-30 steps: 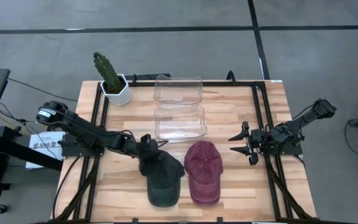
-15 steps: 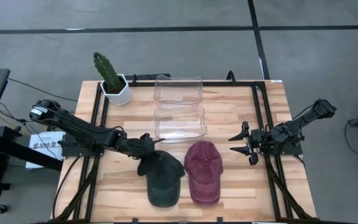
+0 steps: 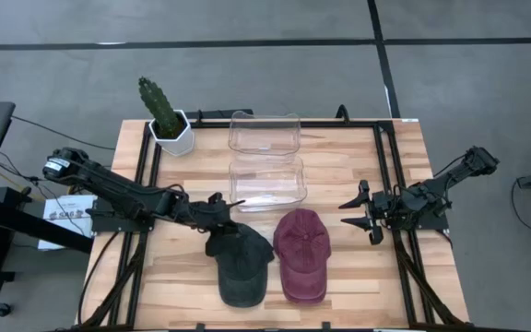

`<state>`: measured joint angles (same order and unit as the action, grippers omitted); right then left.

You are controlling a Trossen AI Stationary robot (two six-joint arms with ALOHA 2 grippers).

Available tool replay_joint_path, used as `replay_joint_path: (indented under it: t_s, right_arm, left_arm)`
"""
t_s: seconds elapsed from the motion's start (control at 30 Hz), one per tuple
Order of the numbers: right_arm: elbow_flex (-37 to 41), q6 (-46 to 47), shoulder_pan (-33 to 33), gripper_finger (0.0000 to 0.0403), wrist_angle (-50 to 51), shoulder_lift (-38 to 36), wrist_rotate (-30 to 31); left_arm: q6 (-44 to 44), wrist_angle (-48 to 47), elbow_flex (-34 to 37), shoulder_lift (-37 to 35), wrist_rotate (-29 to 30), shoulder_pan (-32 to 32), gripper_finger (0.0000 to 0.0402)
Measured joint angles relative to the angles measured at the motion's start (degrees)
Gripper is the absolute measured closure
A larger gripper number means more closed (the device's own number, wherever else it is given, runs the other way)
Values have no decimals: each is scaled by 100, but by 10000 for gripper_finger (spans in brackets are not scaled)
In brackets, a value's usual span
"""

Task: Pick & Place hat
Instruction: Put the top black cap into the bottom transparent bin

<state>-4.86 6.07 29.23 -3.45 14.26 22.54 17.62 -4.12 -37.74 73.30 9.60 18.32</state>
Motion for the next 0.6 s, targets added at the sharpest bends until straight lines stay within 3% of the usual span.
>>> replay_joint_path:
  t_s: [0.3, 0.6]
  right_arm:
    - [0, 0, 0, 228, 6, 0, 3]
    - [0, -1, 0, 228, 7, 0, 5]
  left_arm:
    - [668, 23, 0, 120, -209, 127, 224]
    - [731, 271, 0, 1000, -207, 94, 228]
